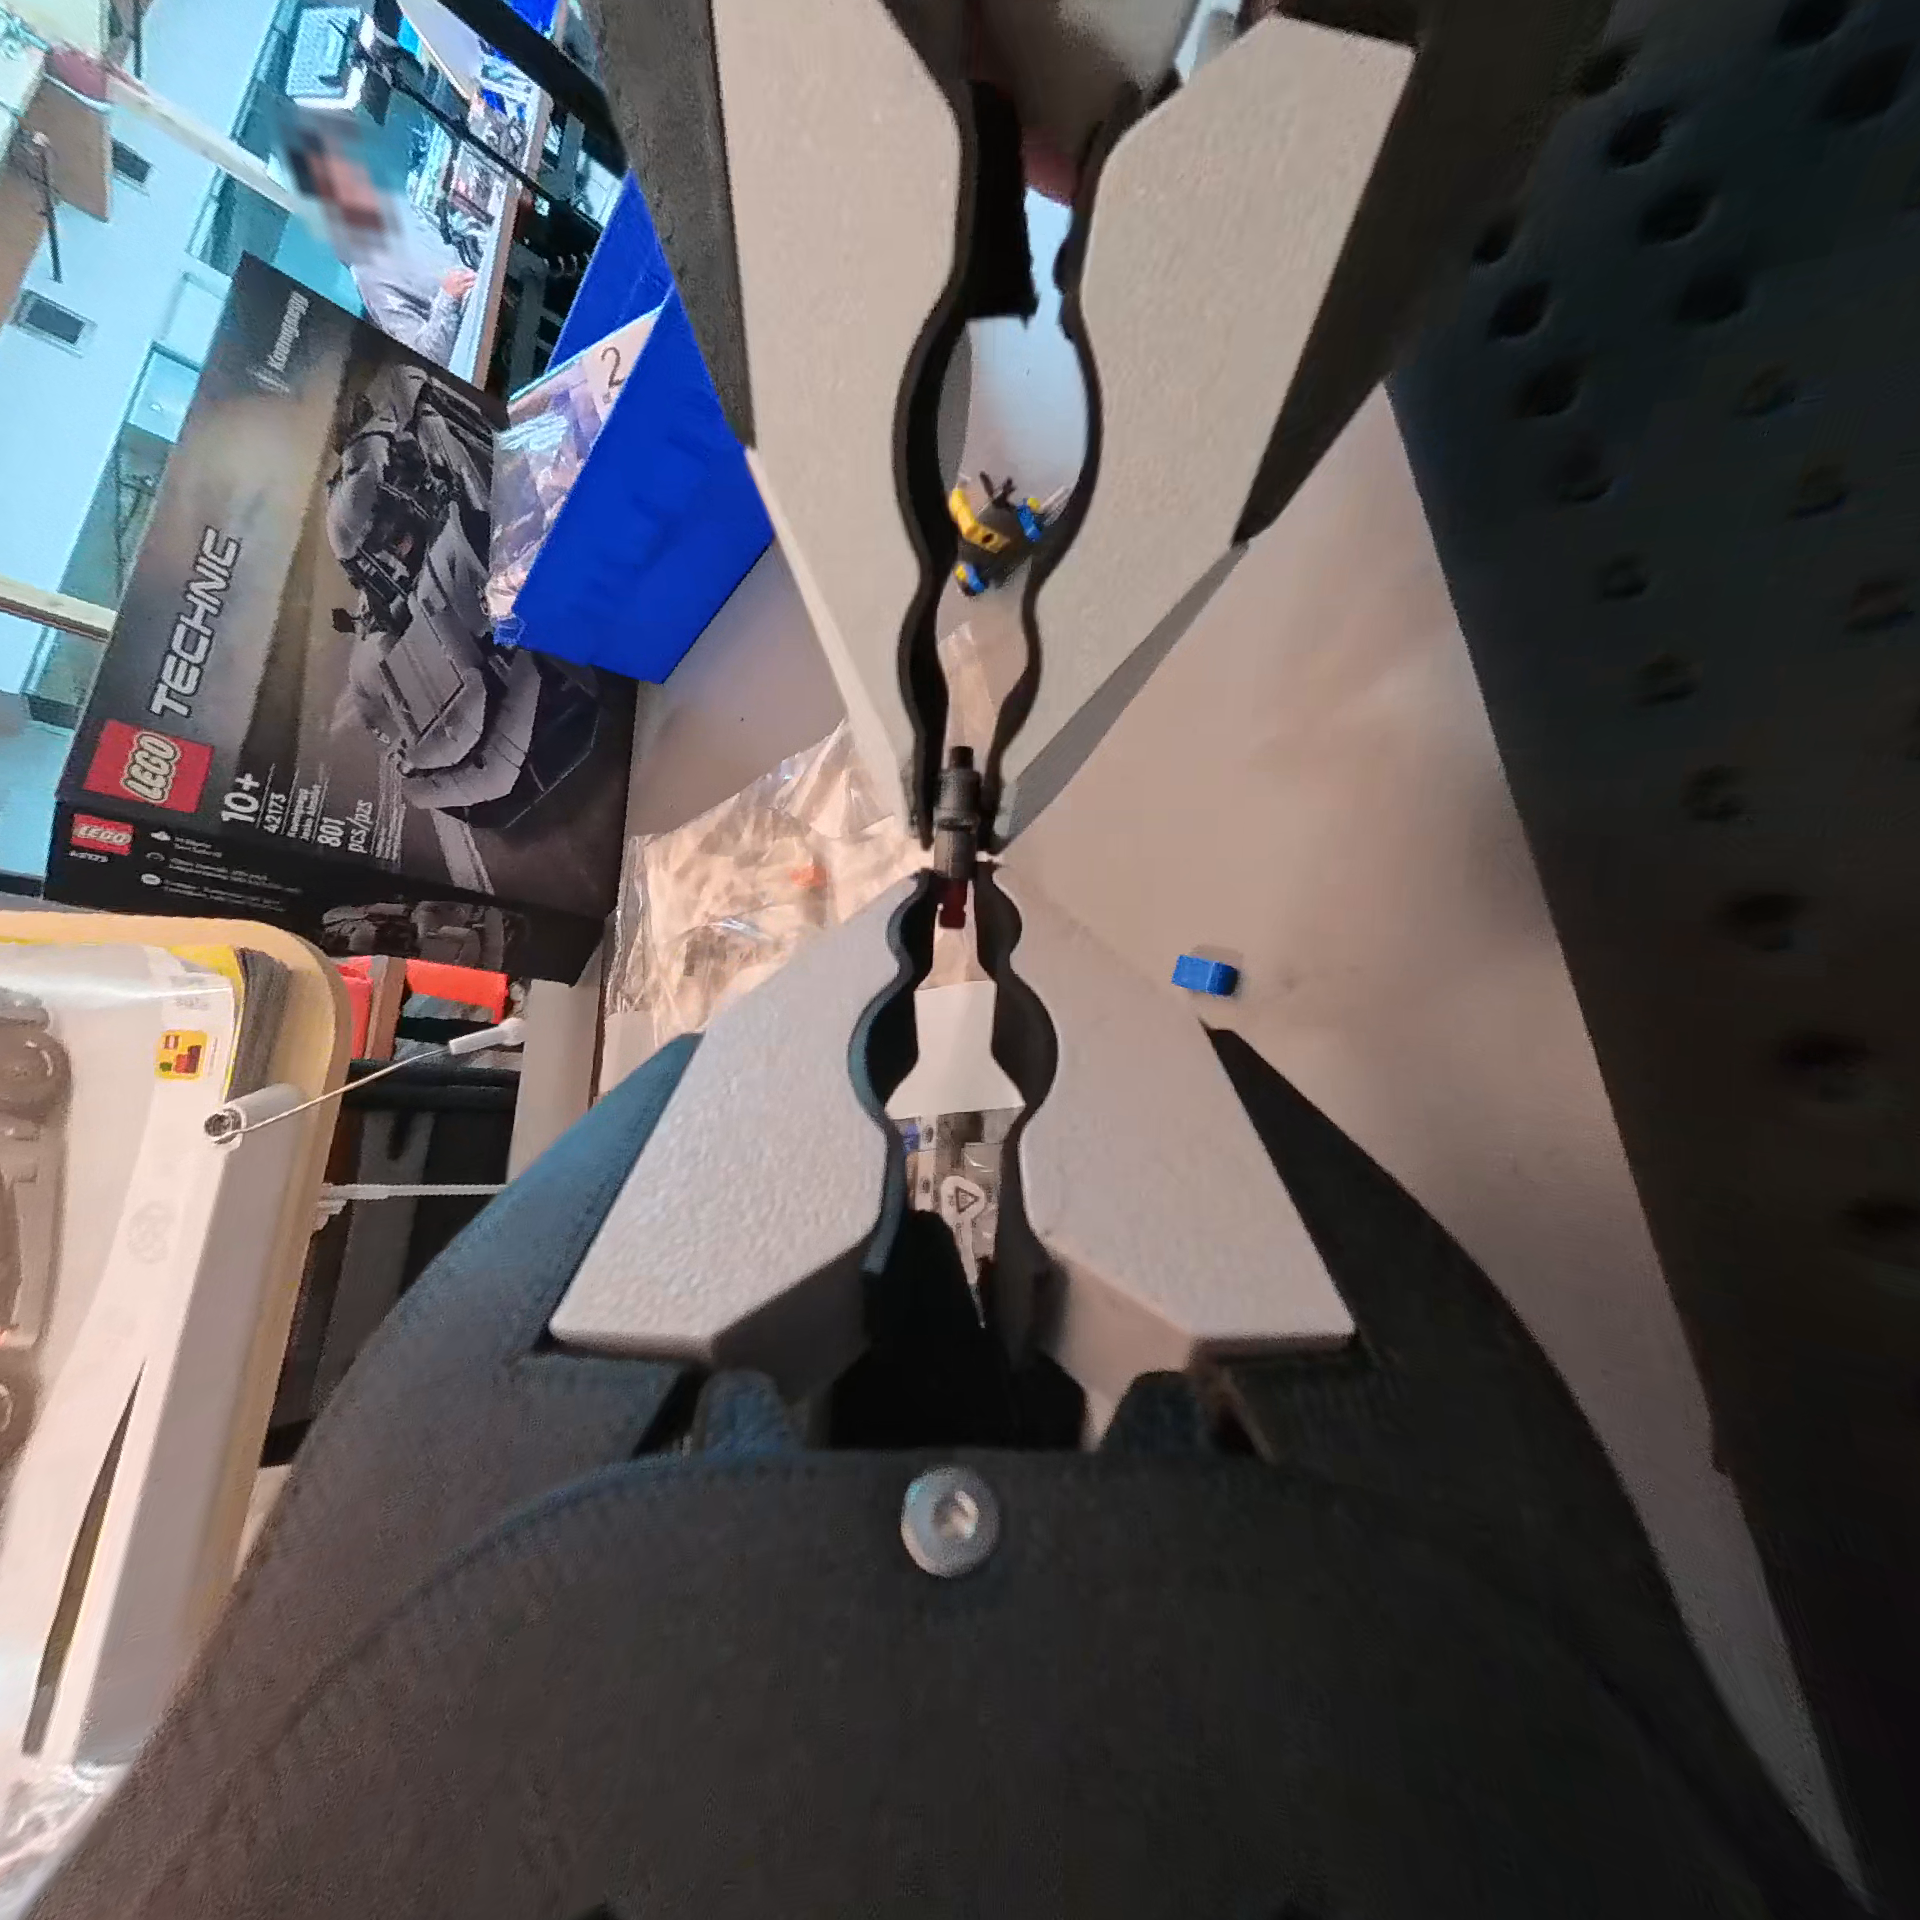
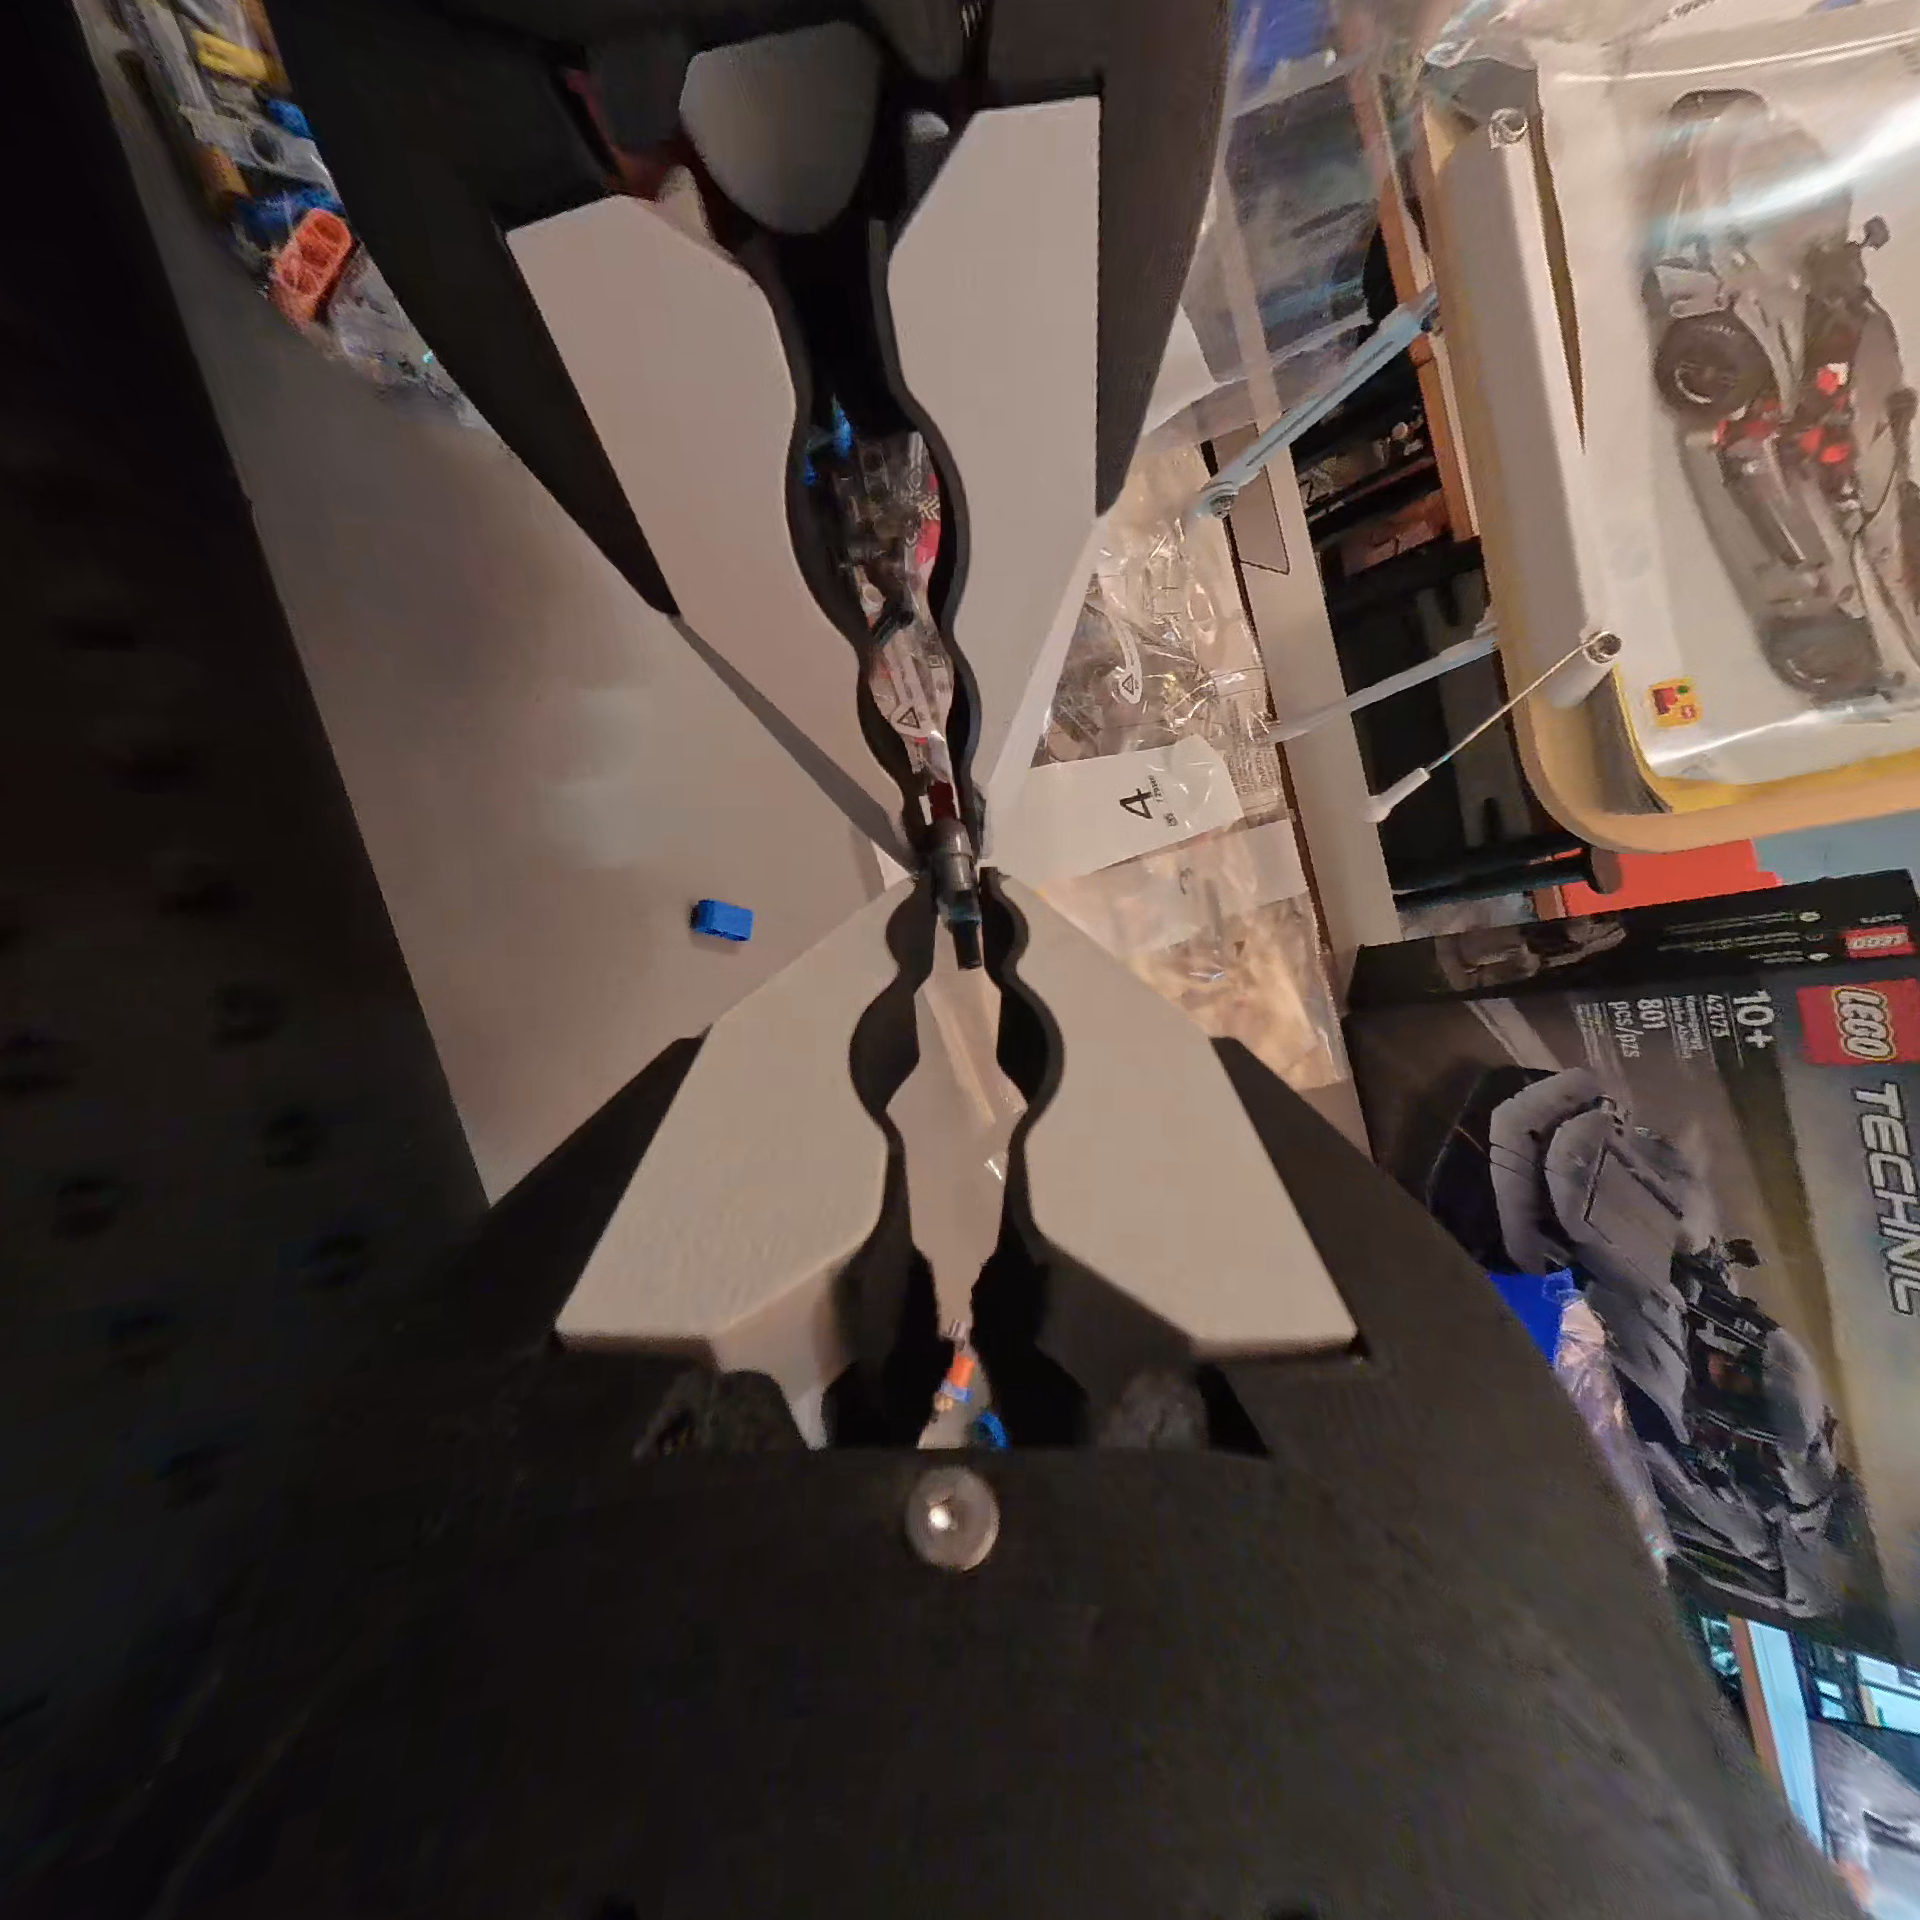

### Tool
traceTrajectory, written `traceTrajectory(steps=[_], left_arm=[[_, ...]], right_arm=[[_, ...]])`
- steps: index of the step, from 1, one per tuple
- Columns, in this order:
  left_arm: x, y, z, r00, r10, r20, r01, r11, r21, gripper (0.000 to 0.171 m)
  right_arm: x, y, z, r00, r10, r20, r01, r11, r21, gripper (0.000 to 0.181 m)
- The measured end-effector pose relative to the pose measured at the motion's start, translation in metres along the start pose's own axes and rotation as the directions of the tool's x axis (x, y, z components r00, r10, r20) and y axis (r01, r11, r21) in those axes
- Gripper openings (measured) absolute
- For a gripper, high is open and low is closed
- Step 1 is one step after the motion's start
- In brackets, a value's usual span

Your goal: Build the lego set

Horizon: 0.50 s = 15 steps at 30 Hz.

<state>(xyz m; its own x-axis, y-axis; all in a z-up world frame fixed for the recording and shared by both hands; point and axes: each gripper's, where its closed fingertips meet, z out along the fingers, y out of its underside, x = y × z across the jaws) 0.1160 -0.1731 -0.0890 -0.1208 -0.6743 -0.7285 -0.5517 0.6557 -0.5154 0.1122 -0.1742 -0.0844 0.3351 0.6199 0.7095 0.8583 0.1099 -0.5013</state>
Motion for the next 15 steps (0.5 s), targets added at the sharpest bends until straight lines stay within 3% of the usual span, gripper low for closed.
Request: traceTrajectory(steps=[5,15], left_arm=[[0.0006,-0.0042,-0.0004,0.999,-0.037,-0.016,0.037,0.999,0.027,0.009],[0.0072,-0.0042,-0.0013,1.000,0.016,-0.025,-0.016,1.000,-0.008,0.006]], right_arm=[[-0.0004,-0.0003,-0.0030,1.000,0.026,0.007,-0.026,1.000,-0.010,0.005],[-0.0076,0.0010,-0.0059,0.998,0.038,0.040,-0.039,0.999,0.022,0.005]])
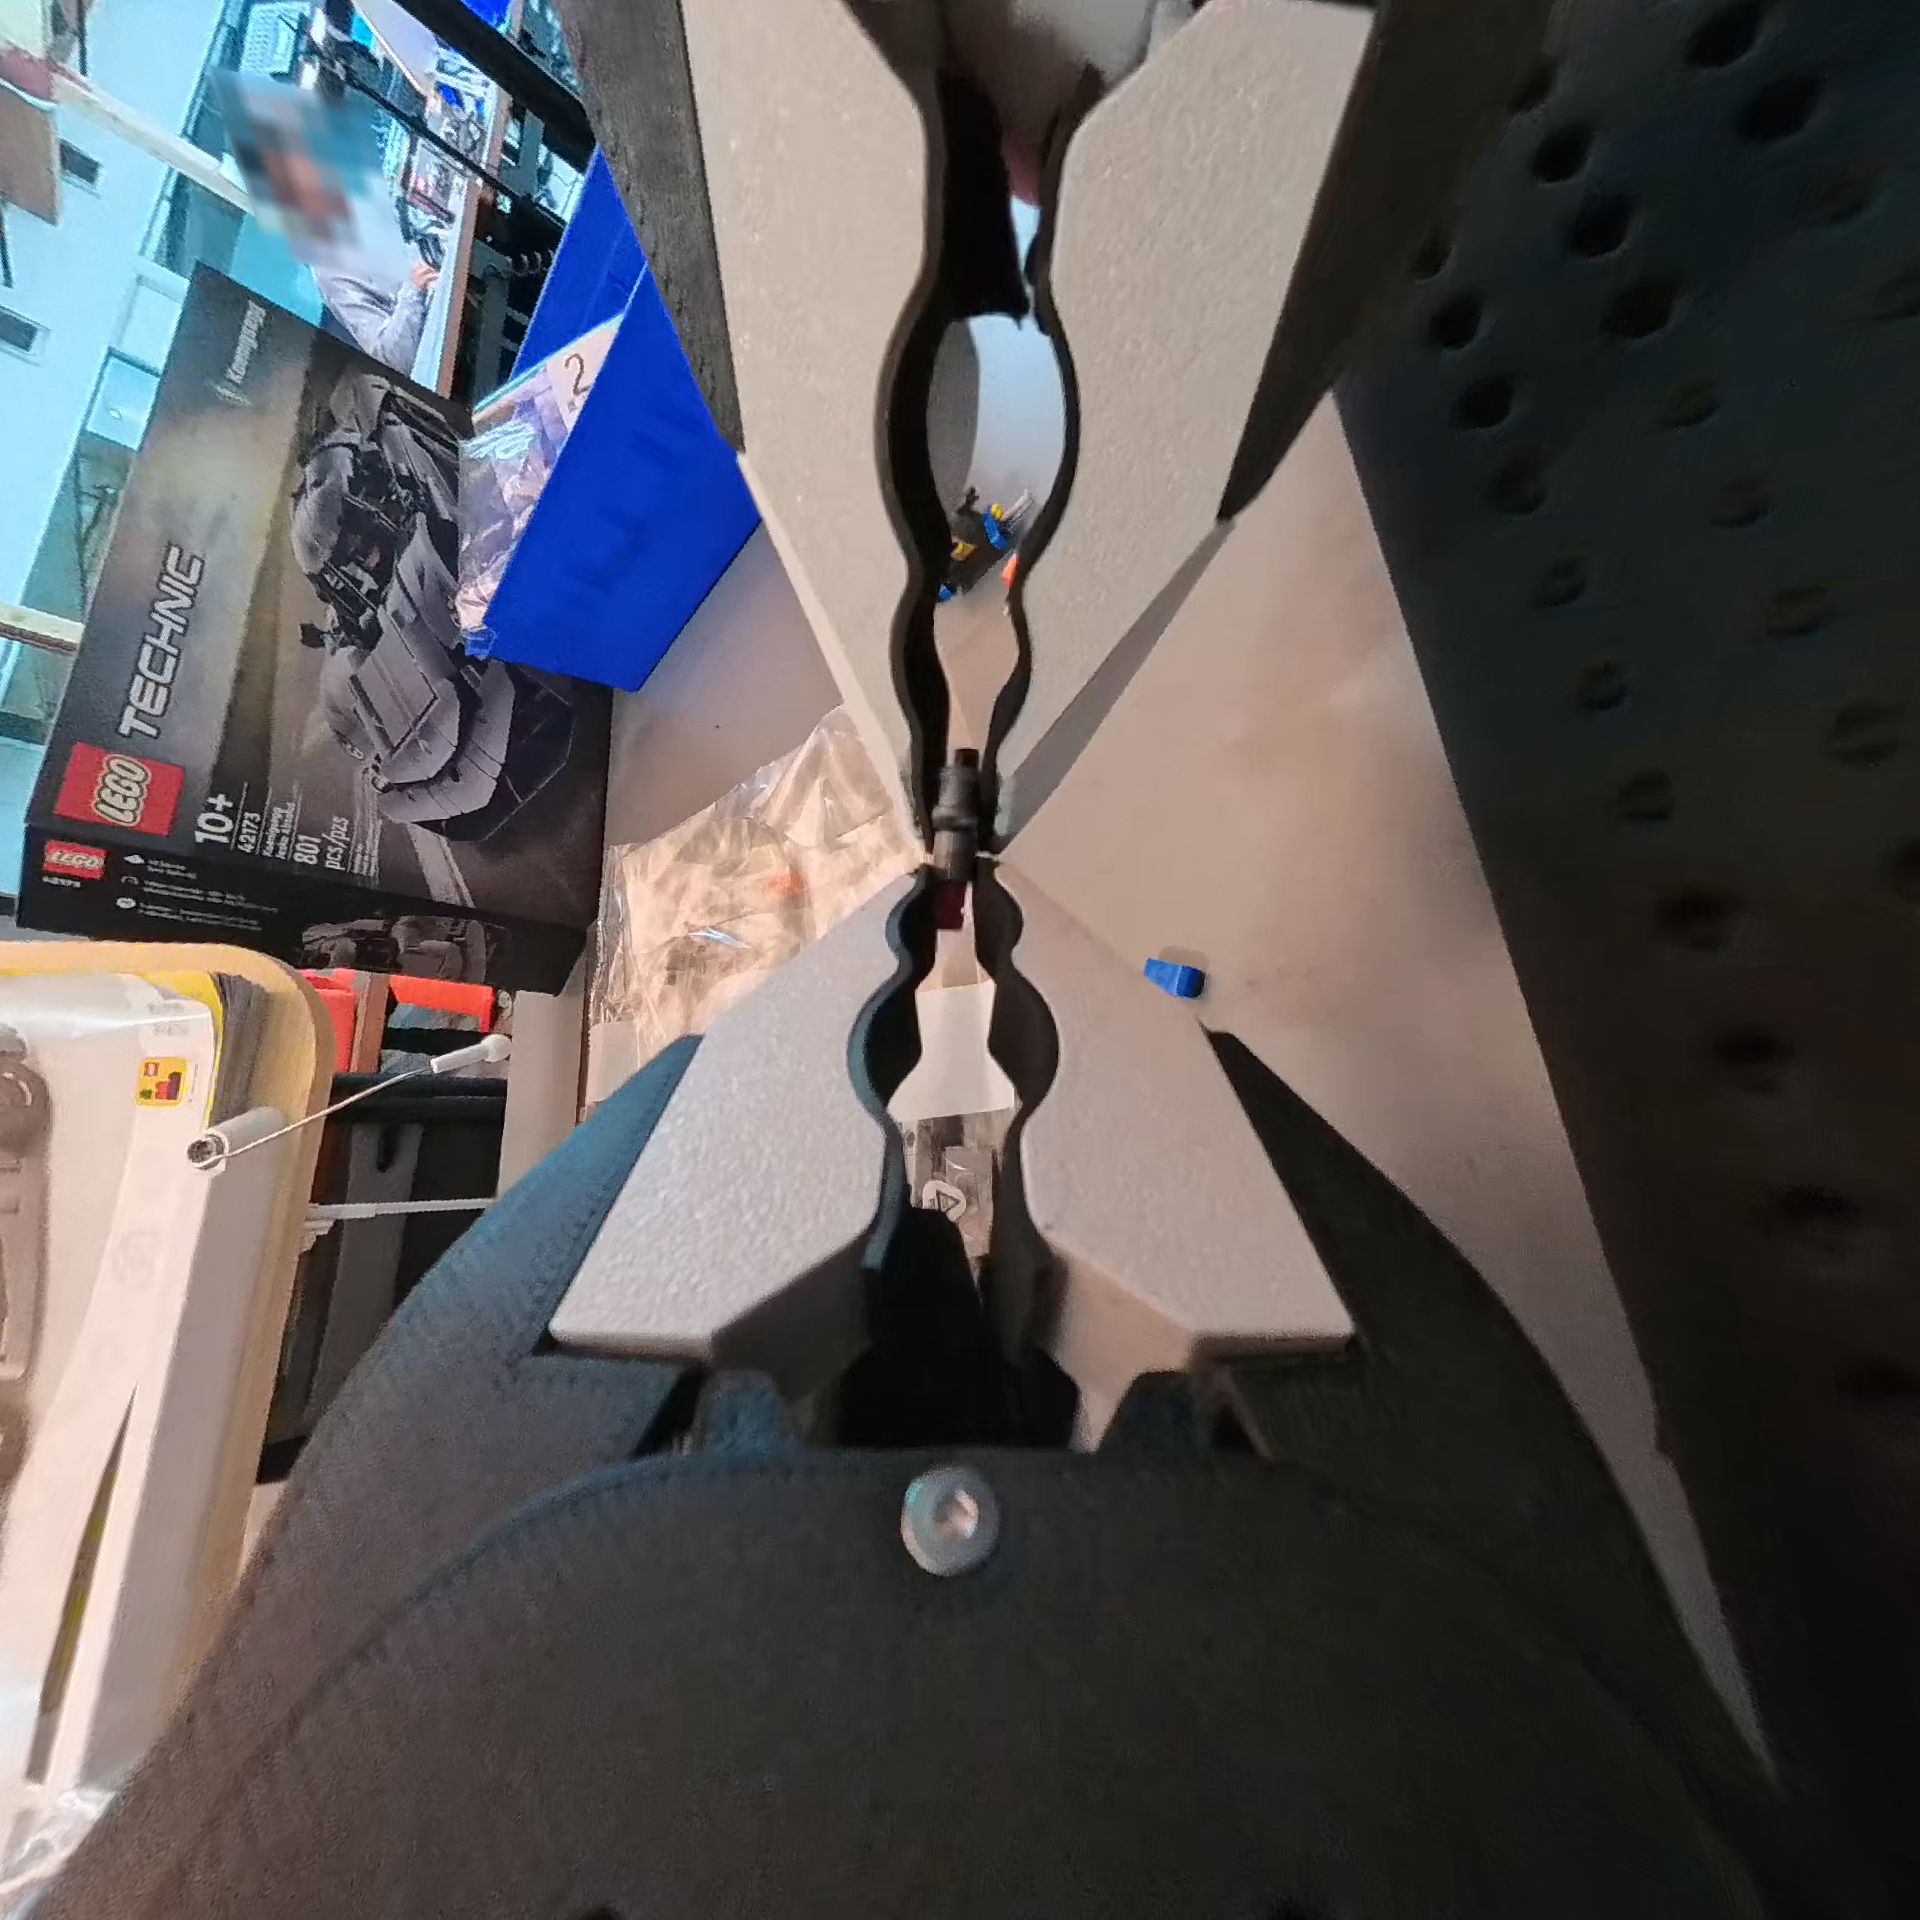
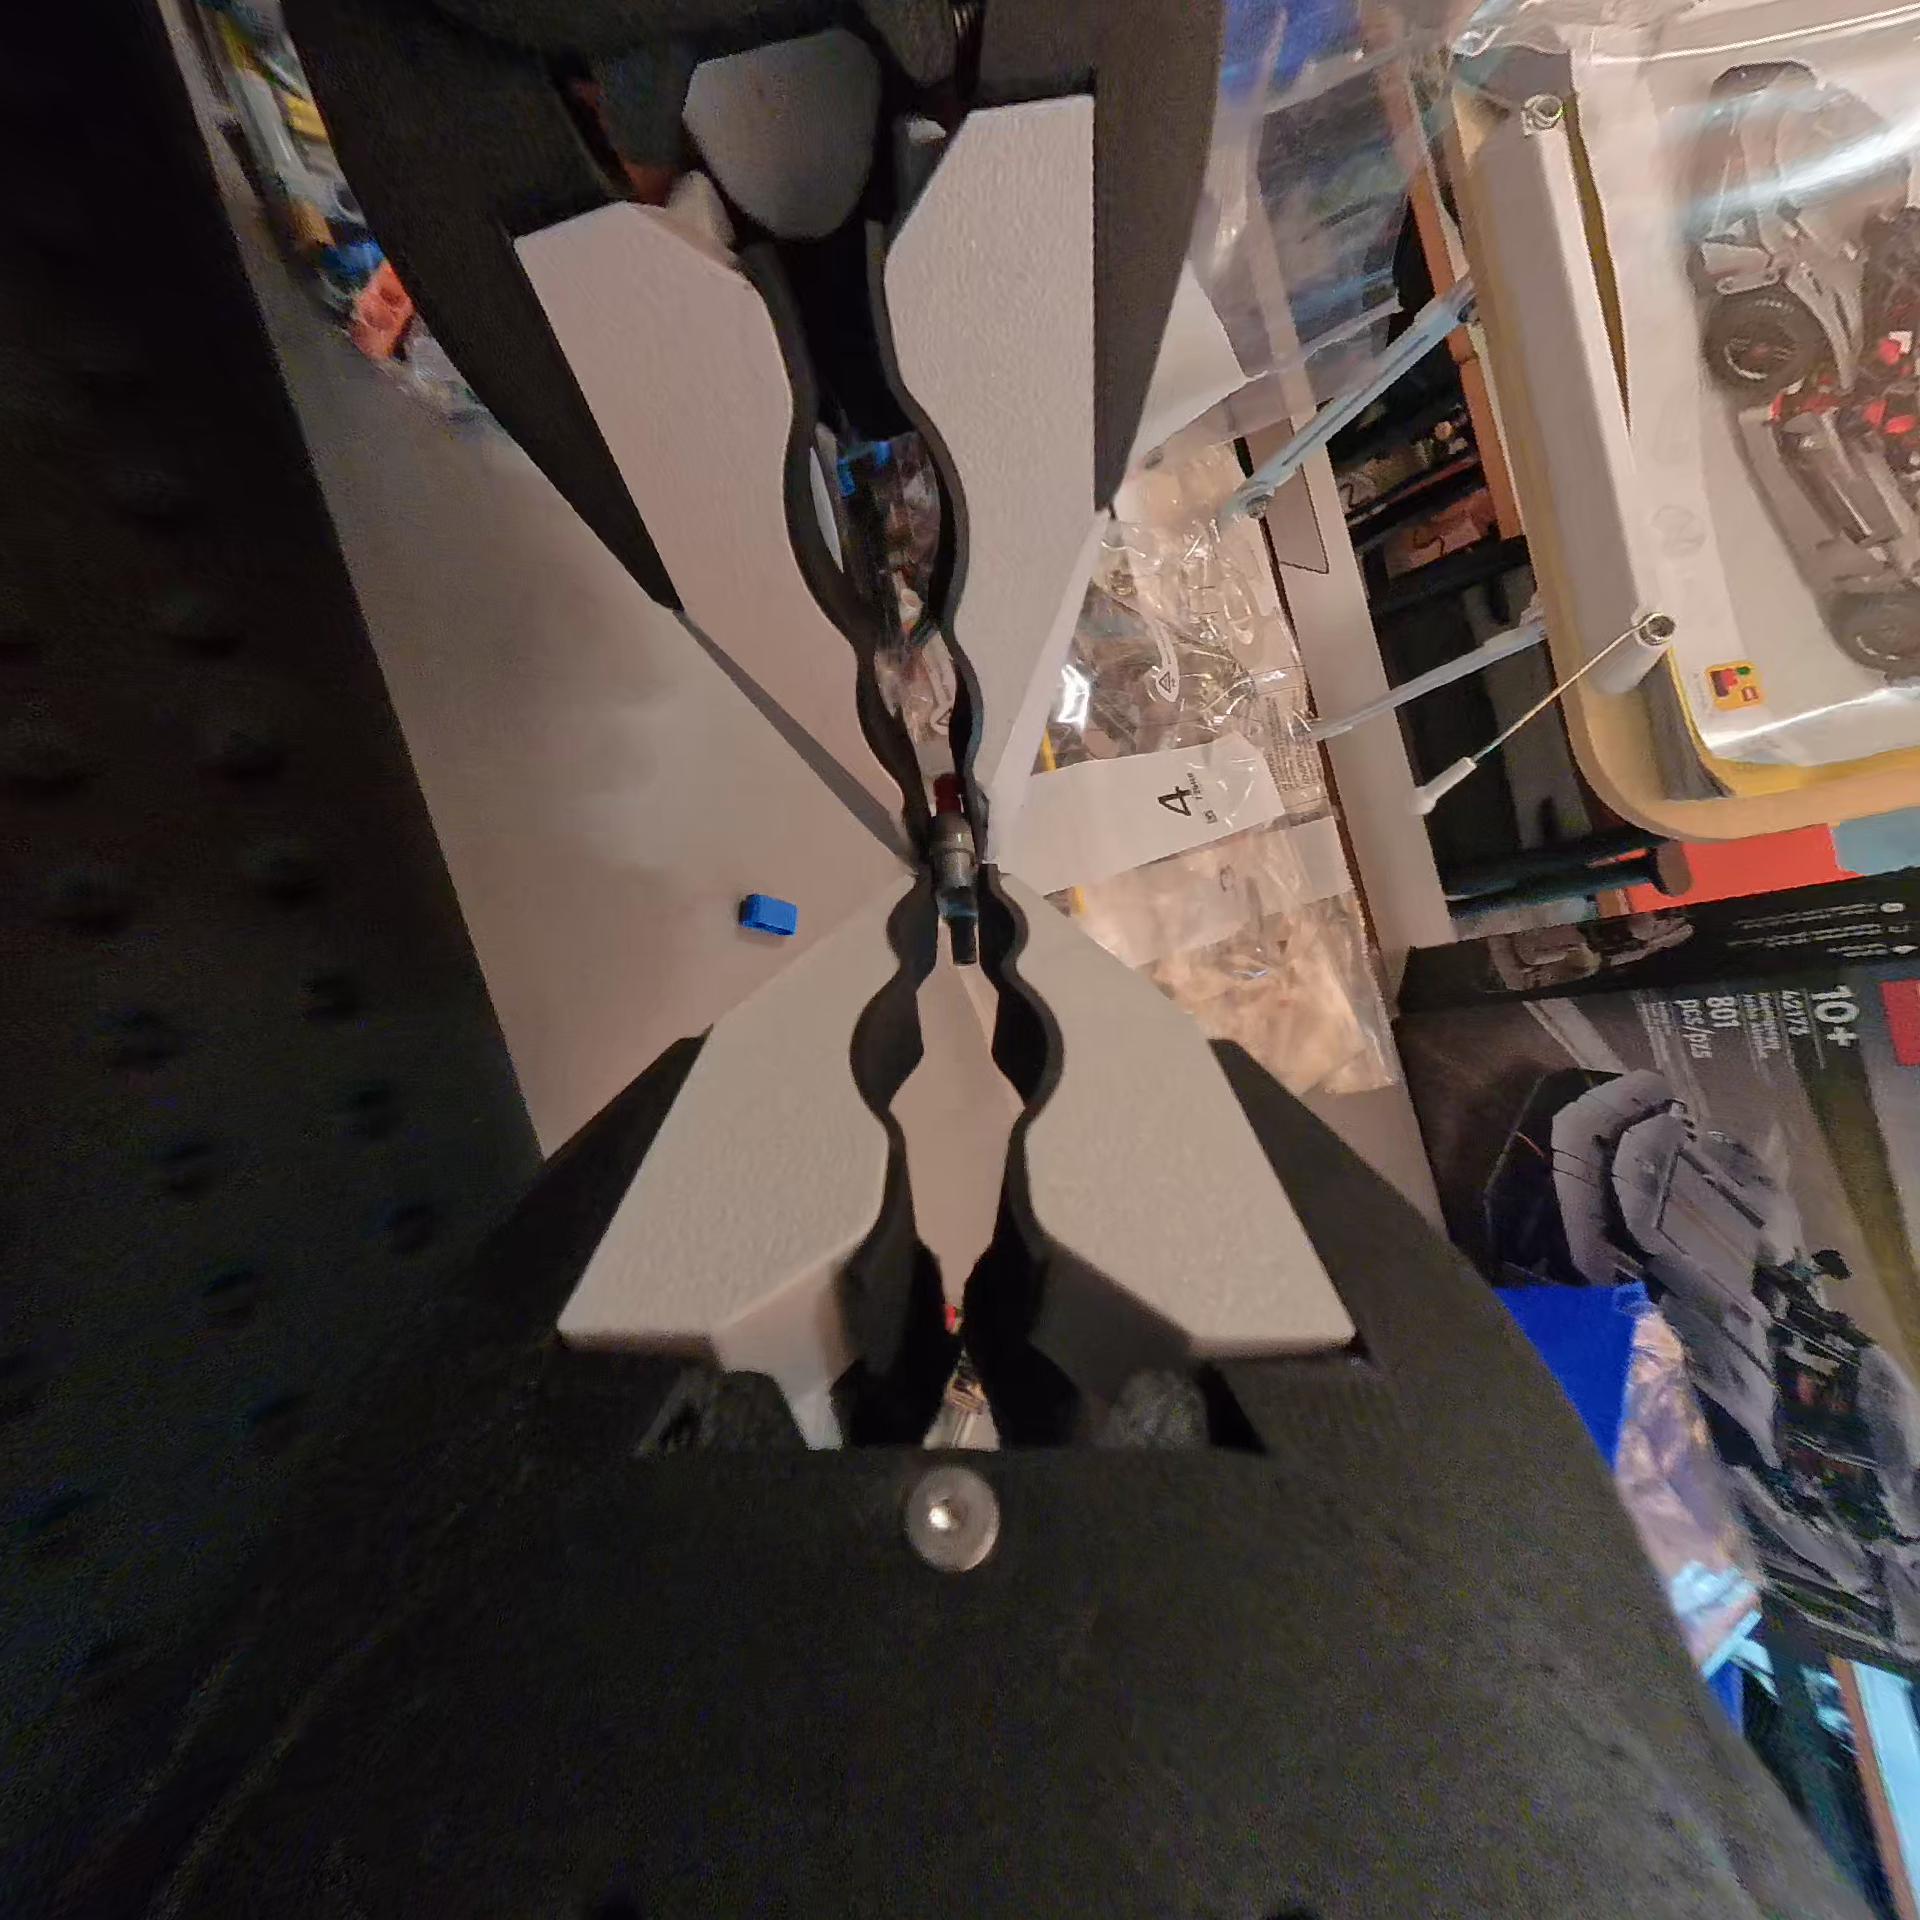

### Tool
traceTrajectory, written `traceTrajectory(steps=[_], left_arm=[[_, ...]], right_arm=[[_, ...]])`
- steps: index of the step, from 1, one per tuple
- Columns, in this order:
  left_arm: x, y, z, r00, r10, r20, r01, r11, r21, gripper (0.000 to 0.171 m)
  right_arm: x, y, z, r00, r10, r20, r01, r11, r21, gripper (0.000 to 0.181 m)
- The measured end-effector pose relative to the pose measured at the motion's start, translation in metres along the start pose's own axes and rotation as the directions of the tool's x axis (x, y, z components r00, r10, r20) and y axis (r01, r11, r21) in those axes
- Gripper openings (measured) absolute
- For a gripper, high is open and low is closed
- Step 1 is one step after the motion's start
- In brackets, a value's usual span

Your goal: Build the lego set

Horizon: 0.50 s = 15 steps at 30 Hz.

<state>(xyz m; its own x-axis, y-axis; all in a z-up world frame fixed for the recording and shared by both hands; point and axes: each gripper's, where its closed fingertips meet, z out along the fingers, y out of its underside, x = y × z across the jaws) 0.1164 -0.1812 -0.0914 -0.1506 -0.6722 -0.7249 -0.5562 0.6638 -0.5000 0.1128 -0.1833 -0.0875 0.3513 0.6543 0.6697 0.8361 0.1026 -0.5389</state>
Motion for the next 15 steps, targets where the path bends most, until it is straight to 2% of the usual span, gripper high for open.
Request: traceTrajectory(steps=[11,14,15], left_arm=[[0.013,-0.015,-0.005,0.993,-0.061,-0.101,0.069,0.995,0.078,0.005],[0.016,-0.014,-0.006,0.986,-0.093,-0.140,0.106,0.990,0.090,0.000],[0.007,0.001,-0.006,0.991,-0.092,-0.092,0.096,0.995,0.033,0.000]], right_arm=[[-0.011,0.002,-0.016,0.973,0.152,0.172,-0.177,0.974,0.142,0.005],[-0.010,0.005,-0.019,0.982,0.132,0.138,-0.149,0.982,0.120,0.005],[-0.005,0.024,-0.018,0.983,0.143,0.112,-0.149,0.988,0.045,0.005]])
